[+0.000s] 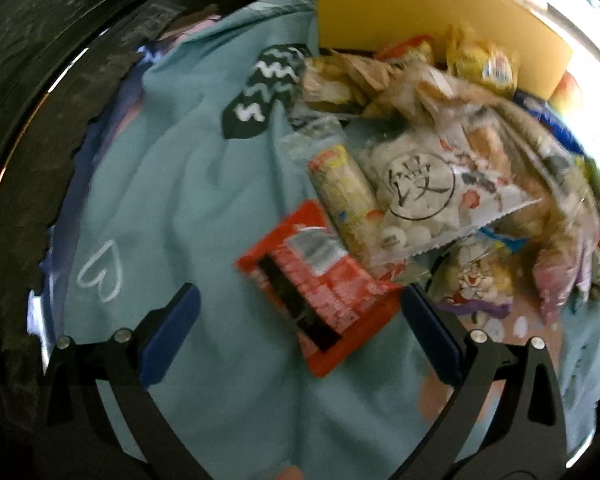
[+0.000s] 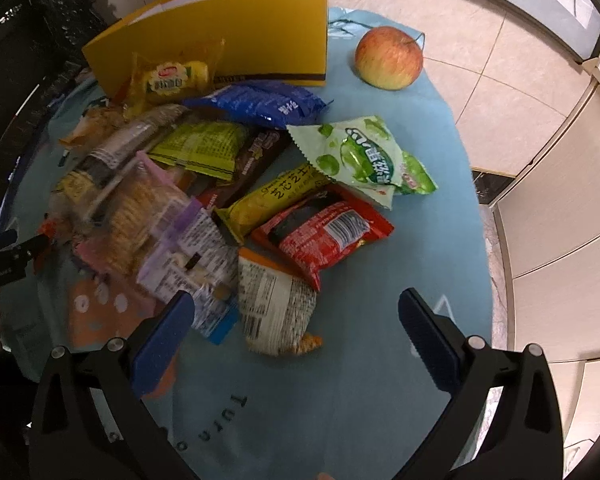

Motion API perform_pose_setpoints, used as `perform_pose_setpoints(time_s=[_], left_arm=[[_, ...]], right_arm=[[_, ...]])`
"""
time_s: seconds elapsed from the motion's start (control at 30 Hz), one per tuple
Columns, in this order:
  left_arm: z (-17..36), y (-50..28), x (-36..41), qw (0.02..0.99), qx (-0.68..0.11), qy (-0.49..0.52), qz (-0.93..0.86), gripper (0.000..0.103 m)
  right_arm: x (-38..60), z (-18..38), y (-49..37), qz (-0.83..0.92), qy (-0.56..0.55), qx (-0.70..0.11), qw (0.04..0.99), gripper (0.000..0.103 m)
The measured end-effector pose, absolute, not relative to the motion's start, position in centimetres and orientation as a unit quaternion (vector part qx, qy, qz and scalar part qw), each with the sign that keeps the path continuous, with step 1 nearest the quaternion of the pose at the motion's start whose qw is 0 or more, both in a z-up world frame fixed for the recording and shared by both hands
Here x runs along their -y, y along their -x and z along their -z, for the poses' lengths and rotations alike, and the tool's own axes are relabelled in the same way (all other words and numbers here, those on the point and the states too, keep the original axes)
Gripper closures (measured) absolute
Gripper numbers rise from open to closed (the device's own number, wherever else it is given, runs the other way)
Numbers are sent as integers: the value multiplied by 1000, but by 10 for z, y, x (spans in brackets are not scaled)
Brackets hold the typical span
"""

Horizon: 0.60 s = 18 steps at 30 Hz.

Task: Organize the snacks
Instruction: 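Grasp the red barcode packet with the left tool while the right tool grasps a white-orange packet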

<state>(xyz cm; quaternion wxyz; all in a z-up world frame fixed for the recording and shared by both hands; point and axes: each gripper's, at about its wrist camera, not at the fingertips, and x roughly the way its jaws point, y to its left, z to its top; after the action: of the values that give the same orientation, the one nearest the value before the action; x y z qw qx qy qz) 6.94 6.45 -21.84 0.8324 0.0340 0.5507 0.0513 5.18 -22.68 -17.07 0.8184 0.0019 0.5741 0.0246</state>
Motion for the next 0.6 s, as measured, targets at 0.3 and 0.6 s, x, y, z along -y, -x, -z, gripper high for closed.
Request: perform_pose_setpoints(time_s=[0.3,0.6], left_arm=[[247,-76,-65,831,-555,-5,-39,2],[238,-70,-53,840,-541,-26,30,63]], right_arm=[[239,193,-61,-44,-41,-584,810,2],[216,204,-61,-101,-39,-615,781,59]])
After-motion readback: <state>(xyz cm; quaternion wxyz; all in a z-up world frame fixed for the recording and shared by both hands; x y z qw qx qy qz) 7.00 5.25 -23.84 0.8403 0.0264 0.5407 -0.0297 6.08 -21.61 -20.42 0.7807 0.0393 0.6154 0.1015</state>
